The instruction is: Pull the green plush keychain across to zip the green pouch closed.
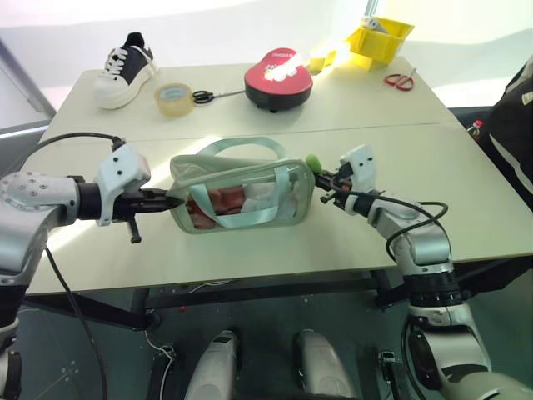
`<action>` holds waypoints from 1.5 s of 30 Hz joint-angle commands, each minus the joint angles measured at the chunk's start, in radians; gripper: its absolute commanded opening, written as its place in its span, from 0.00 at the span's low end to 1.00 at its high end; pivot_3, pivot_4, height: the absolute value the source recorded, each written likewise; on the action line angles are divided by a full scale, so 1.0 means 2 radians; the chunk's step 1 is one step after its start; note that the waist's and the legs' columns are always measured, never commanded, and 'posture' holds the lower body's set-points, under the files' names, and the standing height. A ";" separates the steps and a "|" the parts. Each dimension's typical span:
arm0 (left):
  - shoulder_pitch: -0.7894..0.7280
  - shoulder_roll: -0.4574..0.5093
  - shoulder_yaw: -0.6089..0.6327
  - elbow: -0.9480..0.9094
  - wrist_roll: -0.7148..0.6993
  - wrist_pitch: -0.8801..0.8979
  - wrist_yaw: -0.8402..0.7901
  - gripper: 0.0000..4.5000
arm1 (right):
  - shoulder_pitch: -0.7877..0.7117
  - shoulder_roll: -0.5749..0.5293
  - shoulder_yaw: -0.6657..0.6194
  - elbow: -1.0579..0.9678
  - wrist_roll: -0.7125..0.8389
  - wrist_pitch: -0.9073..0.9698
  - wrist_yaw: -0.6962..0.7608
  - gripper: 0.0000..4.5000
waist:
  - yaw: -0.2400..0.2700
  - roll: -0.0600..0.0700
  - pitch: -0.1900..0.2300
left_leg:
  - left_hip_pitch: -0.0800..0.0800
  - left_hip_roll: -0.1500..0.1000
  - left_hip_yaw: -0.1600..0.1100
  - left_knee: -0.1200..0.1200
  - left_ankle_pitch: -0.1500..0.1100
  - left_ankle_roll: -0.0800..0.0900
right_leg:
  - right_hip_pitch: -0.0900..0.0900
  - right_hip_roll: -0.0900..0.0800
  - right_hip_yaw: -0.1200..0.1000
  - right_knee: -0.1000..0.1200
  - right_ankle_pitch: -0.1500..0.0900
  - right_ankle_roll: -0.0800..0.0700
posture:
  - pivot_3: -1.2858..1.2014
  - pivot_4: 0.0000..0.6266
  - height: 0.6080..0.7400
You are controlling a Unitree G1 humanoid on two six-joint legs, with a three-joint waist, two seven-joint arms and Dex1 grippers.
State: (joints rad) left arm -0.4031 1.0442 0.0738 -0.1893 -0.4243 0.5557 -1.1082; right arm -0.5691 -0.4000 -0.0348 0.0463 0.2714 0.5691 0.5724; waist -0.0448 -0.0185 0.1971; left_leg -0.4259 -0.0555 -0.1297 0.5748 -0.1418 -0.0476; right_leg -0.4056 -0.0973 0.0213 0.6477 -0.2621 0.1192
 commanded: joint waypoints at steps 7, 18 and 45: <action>-0.004 0.006 0.011 0.011 0.011 -0.016 0.005 0.00 | -0.125 -0.036 -0.062 -0.079 0.110 0.102 0.018 0.01 | 0.000 0.000 0.000 | -0.001 0.000 0.000 0.000 0.000 0.000 | -0.001 0.000 0.000 0.000 0.000 0.000 | 0.52 0.24 1.00; 0.000 0.005 0.009 0.012 0.014 -0.022 0.005 0.00 | -0.093 -0.071 -0.075 -0.025 0.037 0.087 -0.074 0.01 | 0.002 0.000 0.000 | -0.001 0.000 0.000 0.000 0.000 0.000 | -0.001 0.000 0.000 0.000 0.000 0.000 | 0.52 0.24 1.00; -0.018 0.004 -0.006 0.017 0.021 -0.024 0.003 0.00 | -0.023 -0.002 -0.055 -0.082 0.097 0.178 -0.110 0.92 | -0.001 0.000 0.000 | -0.001 0.000 0.000 0.000 0.000 0.000 | -0.001 0.000 0.000 0.000 0.000 0.000 | 0.52 0.24 1.00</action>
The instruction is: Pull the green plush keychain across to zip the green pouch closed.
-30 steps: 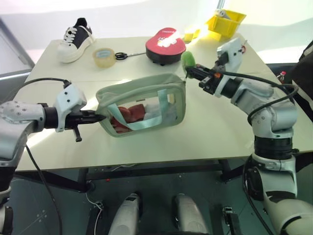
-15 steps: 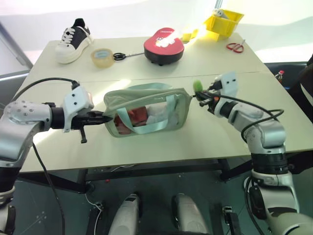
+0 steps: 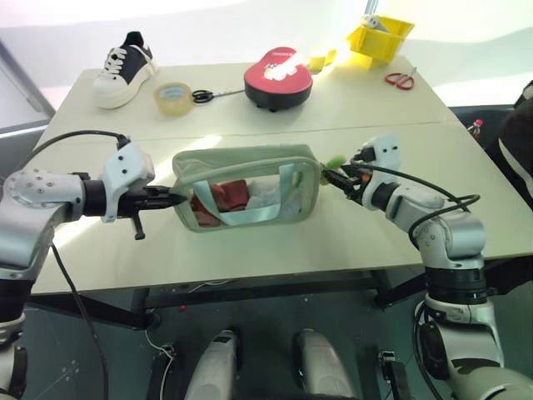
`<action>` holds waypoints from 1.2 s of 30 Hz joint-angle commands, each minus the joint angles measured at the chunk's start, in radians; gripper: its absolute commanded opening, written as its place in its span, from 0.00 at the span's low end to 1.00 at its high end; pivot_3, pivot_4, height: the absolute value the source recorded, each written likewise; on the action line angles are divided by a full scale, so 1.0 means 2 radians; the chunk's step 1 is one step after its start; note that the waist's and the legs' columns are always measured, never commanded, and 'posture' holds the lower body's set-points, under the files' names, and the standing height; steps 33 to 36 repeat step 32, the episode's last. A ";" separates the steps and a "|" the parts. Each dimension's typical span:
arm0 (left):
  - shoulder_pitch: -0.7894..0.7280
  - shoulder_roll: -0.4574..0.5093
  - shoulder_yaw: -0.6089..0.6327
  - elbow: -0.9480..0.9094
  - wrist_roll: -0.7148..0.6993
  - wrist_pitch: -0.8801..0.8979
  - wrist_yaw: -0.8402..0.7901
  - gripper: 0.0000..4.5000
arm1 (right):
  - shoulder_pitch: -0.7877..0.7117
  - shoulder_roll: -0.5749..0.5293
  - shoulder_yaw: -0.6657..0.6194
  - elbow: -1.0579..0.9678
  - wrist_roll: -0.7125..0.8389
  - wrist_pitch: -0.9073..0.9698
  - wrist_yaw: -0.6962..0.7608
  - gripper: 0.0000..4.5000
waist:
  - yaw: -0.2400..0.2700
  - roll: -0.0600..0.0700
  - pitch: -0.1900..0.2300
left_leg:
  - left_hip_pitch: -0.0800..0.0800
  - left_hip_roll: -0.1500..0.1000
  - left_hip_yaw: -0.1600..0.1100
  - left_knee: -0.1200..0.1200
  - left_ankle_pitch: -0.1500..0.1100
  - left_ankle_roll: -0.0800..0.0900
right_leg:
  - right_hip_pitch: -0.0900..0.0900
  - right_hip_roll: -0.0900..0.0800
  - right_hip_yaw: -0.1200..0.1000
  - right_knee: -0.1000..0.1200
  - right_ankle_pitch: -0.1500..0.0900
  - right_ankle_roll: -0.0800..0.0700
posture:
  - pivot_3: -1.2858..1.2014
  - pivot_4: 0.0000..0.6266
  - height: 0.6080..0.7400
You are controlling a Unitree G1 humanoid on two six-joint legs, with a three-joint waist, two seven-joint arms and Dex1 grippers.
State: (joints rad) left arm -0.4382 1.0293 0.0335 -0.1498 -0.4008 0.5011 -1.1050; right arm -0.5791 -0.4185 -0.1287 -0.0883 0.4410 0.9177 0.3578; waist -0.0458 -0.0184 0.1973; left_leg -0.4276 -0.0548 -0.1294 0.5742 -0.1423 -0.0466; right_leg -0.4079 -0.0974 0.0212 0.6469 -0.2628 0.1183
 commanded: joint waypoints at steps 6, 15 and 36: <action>-0.005 0.013 0.014 -0.002 0.010 0.005 0.002 0.00 | -0.016 -0.009 0.000 -0.007 -0.002 -0.003 0.008 0.99 | 0.001 0.000 0.000 | 0.000 0.000 0.000 0.000 0.000 0.000 | 0.000 0.000 0.000 0.000 0.000 0.000 | 0.52 0.24 1.00; -0.030 0.006 0.025 0.022 0.003 -0.004 0.001 0.00 | -0.063 -0.231 0.024 0.014 0.006 -0.095 0.278 0.99 | 0.000 0.001 0.001 | 0.000 0.000 0.001 0.000 0.000 0.000 | 0.000 0.000 0.000 -0.001 0.000 0.000 | 0.52 0.24 1.00; -0.108 0.031 0.097 0.093 -0.044 0.057 -0.002 1.00 | -0.162 -0.252 0.055 0.064 0.015 -0.127 0.407 1.00 | 0.001 0.001 0.001 | -0.003 0.000 0.001 0.001 -0.001 0.001 | -0.002 -0.001 0.000 -0.001 -0.001 0.000 | 0.52 0.24 1.00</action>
